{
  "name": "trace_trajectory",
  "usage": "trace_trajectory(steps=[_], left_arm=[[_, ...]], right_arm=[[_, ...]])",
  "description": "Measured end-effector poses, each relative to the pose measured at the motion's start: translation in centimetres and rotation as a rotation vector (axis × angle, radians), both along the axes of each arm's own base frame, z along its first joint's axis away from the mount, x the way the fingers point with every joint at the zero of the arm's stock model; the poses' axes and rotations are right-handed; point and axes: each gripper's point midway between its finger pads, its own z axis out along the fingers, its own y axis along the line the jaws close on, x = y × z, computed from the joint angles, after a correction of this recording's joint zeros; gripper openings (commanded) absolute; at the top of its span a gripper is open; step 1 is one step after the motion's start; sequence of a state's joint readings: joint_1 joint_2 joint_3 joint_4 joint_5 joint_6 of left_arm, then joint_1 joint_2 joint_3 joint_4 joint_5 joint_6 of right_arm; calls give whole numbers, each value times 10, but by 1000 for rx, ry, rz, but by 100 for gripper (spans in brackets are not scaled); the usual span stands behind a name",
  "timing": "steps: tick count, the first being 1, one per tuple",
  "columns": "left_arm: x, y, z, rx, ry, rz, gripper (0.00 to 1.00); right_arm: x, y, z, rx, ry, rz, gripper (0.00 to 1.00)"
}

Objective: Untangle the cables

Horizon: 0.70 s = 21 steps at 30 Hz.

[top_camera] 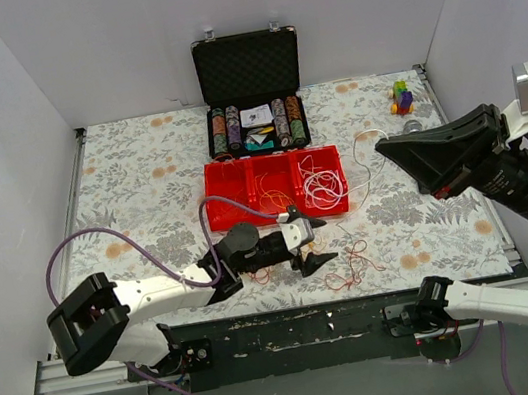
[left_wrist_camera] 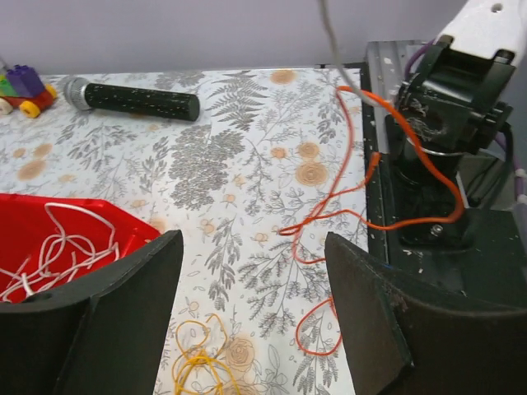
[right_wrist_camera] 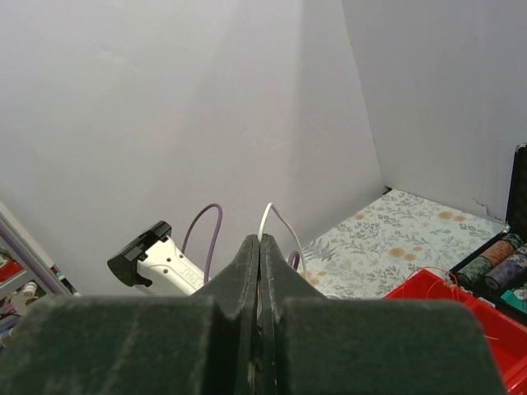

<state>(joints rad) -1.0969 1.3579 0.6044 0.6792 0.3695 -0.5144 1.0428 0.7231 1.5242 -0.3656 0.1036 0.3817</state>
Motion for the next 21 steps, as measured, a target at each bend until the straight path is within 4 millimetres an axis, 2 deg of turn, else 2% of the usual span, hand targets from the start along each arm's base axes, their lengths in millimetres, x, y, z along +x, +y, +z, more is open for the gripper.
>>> trace_trajectory(steps=[2, 5, 15, 21], left_arm=[[9, 1, 2, -7, -10, 47, 72], [7, 1, 1, -7, 0, 39, 72], [-41, -10, -4, -12, -15, -178, 73], [-47, -19, -8, -23, -65, -194, 73]], right_arm=[[-2, -1, 1, 7, 0, 5, 1], [-3, -2, 2, 10, -4, 11, 1], [-8, 0, 6, 17, -13, 40, 1], [-12, 1, 8, 28, -20, 59, 1]])
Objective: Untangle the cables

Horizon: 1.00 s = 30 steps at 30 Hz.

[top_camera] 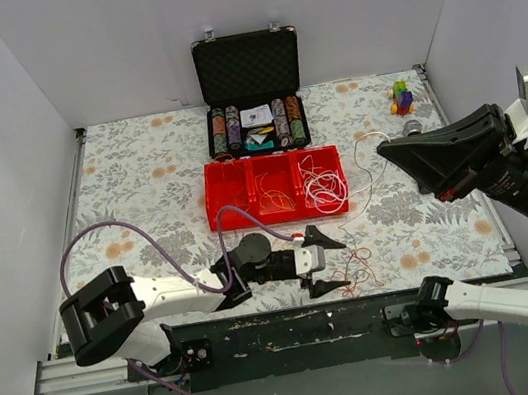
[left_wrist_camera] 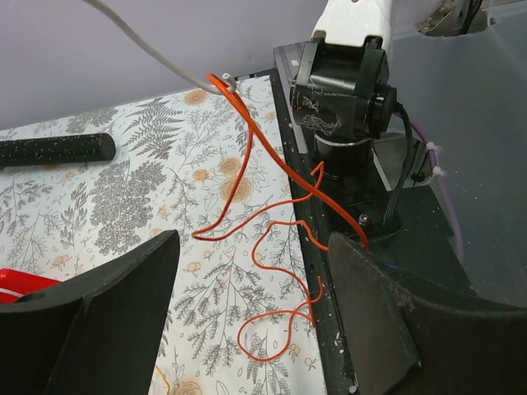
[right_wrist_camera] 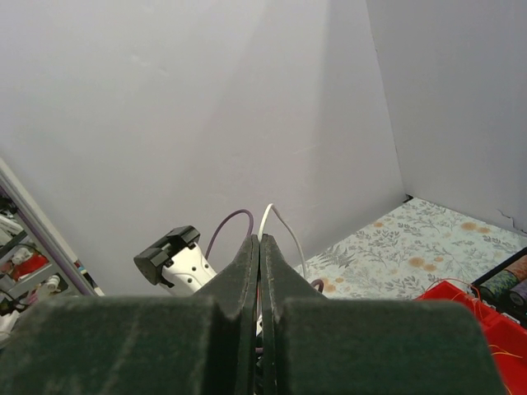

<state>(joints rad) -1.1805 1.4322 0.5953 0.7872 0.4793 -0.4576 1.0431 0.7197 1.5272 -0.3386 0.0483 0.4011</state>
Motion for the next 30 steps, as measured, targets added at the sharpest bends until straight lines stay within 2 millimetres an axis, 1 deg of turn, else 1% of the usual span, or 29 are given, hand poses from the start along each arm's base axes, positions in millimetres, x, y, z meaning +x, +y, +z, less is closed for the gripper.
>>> trace_trajectory(steps=[4, 6, 8, 10, 13, 16, 19, 22, 27, 30], left_arm=[[1, 1, 0, 4, -15, 4, 71], [1, 6, -2, 22, -26, 10, 70], [-1, 15, -7, 46, -34, 17, 70], [-4, 25, -16, 87, -39, 15, 70], [-11, 34, -28, 147, -39, -16, 72], [-13, 36, -34, 170, -18, -18, 76], [-10, 34, -33, 167, 29, 12, 77], [-6, 26, -26, 158, 104, 43, 77], [-6, 10, 9, 84, 238, 48, 77], [-9, 7, 22, 57, 298, 35, 75]], right_arm=[[0, 0, 0, 2, 2, 0, 1], [0, -1, 0, 3, 3, -2, 1], [-1, -3, 1, 6, 2, -4, 1], [-1, -5, 1, 11, 0, -6, 1], [-2, -6, 2, 13, -3, -8, 1], [-1, -6, 1, 10, -2, -9, 1], [0, -5, -2, 7, 2, -12, 1], [1, -4, -3, 4, 6, -17, 1], [2, -5, -5, 7, 7, -22, 1], [2, -6, -7, 5, 10, -26, 1]])
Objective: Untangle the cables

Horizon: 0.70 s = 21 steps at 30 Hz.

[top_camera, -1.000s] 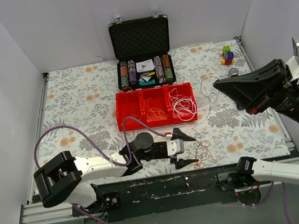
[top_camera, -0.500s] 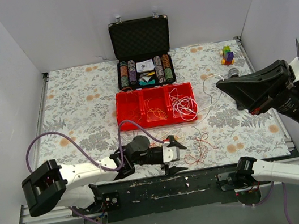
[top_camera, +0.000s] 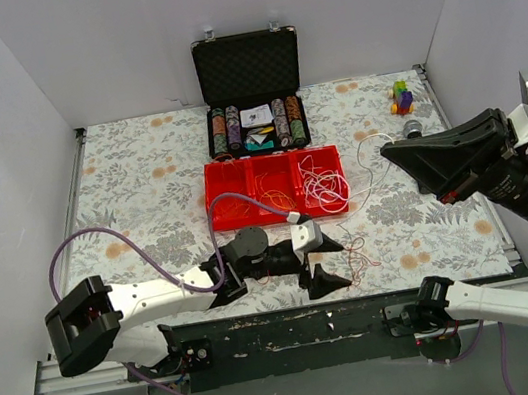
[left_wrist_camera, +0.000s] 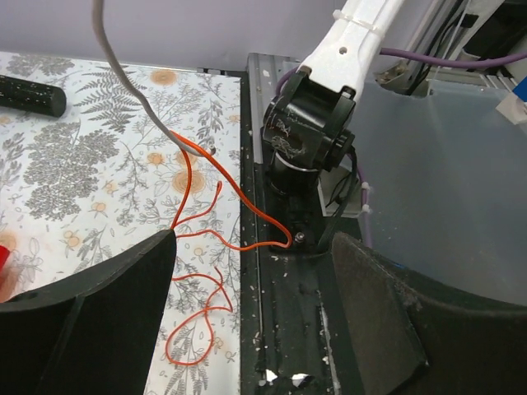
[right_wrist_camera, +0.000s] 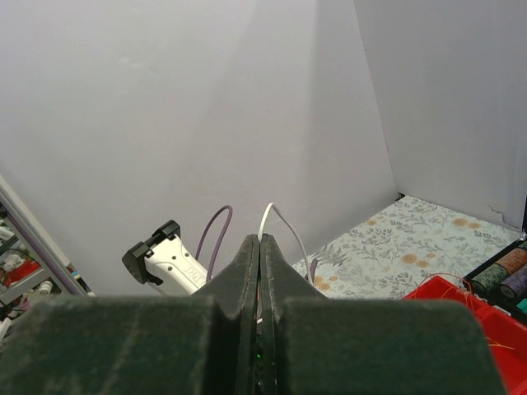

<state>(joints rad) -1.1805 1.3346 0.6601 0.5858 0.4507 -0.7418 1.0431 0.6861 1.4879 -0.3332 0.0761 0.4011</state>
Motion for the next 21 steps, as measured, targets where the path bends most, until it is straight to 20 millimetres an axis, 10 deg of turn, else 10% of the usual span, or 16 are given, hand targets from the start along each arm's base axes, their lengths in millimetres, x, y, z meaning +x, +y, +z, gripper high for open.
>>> trace_trajectory(steps=[16, 19, 21], left_arm=[[-9, -21, -10, 23, 141, 11, 71], [3, -30, -7, 17, 179, 71, 54], [9, -35, -3, 9, 201, 100, 25]], right_arm=[[3, 4, -7, 0, 2, -2, 1], [3, 5, -8, 4, 3, -1, 1], [3, 4, -7, 8, 1, 0, 1]])
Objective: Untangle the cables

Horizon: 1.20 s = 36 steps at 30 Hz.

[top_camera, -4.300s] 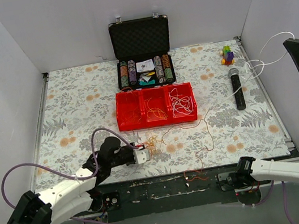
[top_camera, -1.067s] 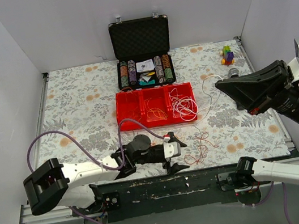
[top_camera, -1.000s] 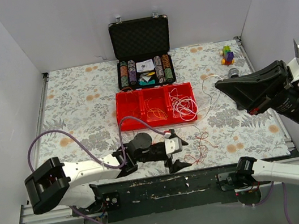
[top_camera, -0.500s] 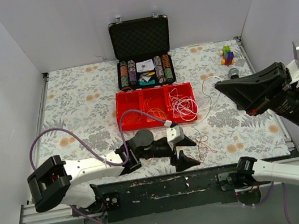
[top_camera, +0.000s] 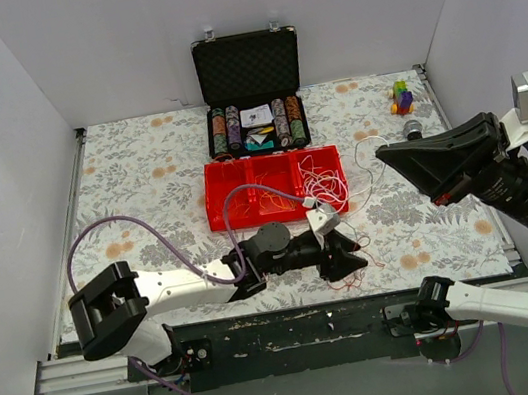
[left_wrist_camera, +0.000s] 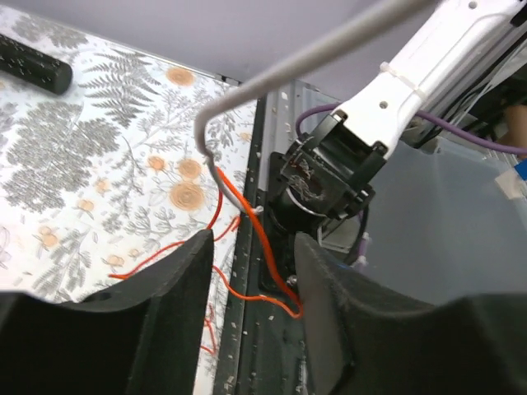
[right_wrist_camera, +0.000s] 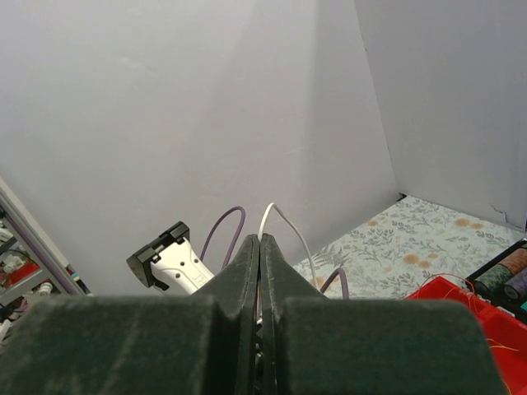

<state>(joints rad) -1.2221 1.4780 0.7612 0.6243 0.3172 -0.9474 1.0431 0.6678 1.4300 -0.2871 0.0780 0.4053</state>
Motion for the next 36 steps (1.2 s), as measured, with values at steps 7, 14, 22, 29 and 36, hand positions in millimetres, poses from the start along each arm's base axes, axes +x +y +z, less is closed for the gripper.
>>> trace_trajectory(steps=[7, 14, 22, 29, 36], left_arm=[[12, 0, 0, 17, 4, 55, 0], [46, 55, -33, 124, -51, 159, 0], [86, 103, -75, 224, -83, 253, 0], [56, 95, -53, 157, -126, 76, 0], [75, 62, 93, -113, -362, 45, 0]], right_arm=[[-2, -7, 3, 13, -9, -11, 1], [-7, -42, 29, 37, -48, -89, 1], [-25, -111, 79, 159, -141, -215, 1], [-18, -116, 74, 137, -132, -261, 1], [13, -77, 38, 9, -76, -297, 1]])
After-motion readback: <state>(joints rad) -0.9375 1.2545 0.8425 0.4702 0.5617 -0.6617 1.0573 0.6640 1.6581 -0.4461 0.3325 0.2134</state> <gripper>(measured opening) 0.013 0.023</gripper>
